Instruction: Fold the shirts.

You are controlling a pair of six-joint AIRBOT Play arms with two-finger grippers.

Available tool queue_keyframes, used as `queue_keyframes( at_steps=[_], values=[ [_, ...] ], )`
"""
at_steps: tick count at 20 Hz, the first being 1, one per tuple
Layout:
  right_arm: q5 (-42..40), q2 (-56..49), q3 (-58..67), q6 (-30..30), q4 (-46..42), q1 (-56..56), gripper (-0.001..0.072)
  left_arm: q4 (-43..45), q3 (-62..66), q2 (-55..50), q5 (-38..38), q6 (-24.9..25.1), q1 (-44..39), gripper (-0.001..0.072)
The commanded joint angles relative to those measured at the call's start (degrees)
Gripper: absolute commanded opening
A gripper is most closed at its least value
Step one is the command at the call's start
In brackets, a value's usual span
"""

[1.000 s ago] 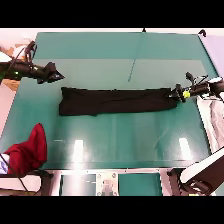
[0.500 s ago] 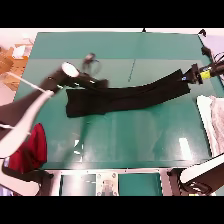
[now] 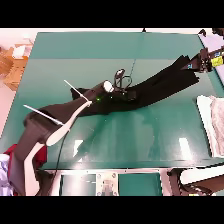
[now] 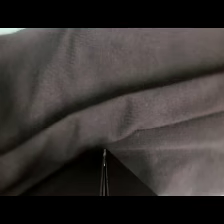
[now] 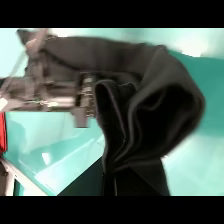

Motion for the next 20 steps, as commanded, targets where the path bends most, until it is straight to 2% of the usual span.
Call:
queue_keyframes(
  at_steps=[1,5,9,12,14,17,20],
  values=[
    [0.74,2.01,0.17,0.31,0.13,1.01,0.0018,-1.09,5.7,-4.94,-2.97,-2.8,-1.22,0.0022],
    [1.27,2.14,0.15,0.33,0.15,1.25,0.0018,-0.48,6.88,-3.58,-10.03,-2.23,1.09,0.0022],
    [1.22,2.21,0.15,2.32,4.87,2.71,0.0018,2.4,11.63,0.85,-28.04,-0.74,9.62,0.0022],
    [-0.57,2.64,0.13,4.94,6.78,7.52,0.0018,10.43,16.92,5.14,-41.7,-1.03,17.55,0.0022],
    [-3.67,2.71,0.13,8.11,6.73,13.25,0.0018,17.46,18.32,8.39,-47.45,-1.18,22.43,0.0022],
    [-14.78,2.62,-1.51,11.28,6.38,25.0,0.0018,26.12,18.32,13.38,-52.35,-0.63,29.4,0.0022],
    [-33.77,1.2,-7.52,13.79,5.01,38.53,0.0018,27.63,18.16,16.24,-54.6,2.38,35.6,0.0023]
  ],
)
